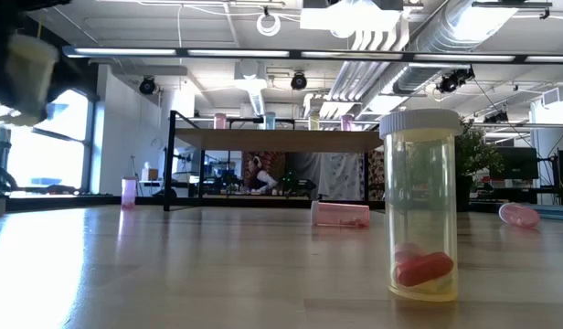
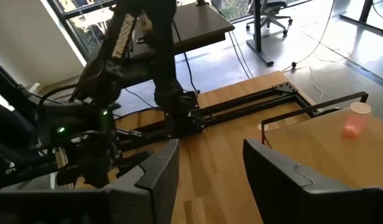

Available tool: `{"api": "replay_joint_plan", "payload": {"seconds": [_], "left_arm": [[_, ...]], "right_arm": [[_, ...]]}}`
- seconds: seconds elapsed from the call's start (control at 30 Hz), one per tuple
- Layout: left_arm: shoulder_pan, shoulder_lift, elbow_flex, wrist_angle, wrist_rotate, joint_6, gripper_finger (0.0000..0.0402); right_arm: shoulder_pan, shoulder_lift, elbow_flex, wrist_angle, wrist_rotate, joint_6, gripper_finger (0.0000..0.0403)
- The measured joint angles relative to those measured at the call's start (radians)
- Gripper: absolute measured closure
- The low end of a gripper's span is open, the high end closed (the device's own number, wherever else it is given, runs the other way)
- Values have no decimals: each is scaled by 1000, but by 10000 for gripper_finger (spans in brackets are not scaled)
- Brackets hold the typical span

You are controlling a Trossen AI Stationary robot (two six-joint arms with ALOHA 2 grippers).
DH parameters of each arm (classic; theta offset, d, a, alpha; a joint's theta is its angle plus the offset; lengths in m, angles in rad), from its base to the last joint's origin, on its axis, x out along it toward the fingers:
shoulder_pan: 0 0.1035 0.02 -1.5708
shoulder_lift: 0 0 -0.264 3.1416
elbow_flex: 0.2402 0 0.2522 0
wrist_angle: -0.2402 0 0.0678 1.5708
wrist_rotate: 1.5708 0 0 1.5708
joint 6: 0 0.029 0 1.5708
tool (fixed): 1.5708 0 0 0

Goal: Pick and place medicine bottles onto shelf by color
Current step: Put the left yellow pill bottle on the shelf aligned with the other yellow pill bottle

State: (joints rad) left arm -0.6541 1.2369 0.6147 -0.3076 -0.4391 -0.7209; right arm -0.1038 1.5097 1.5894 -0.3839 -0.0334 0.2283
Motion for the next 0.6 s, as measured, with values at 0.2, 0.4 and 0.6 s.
{"api": "replay_joint_plan", "payload": {"seconds": [0.2, 0.4, 0.6], "left_arm": [[160, -114, 0, -10, 48, 175, 303], [326, -176, 0, 0, 75, 320, 303], [491, -190, 16, 25, 149, 434, 303]], "right_arm": [[-4, 0, 0, -1, -4, -6, 200], [-36, 0, 0, 2, -29, -42, 181], [-69, 5, 0, 67, -68, -104, 181]]}}
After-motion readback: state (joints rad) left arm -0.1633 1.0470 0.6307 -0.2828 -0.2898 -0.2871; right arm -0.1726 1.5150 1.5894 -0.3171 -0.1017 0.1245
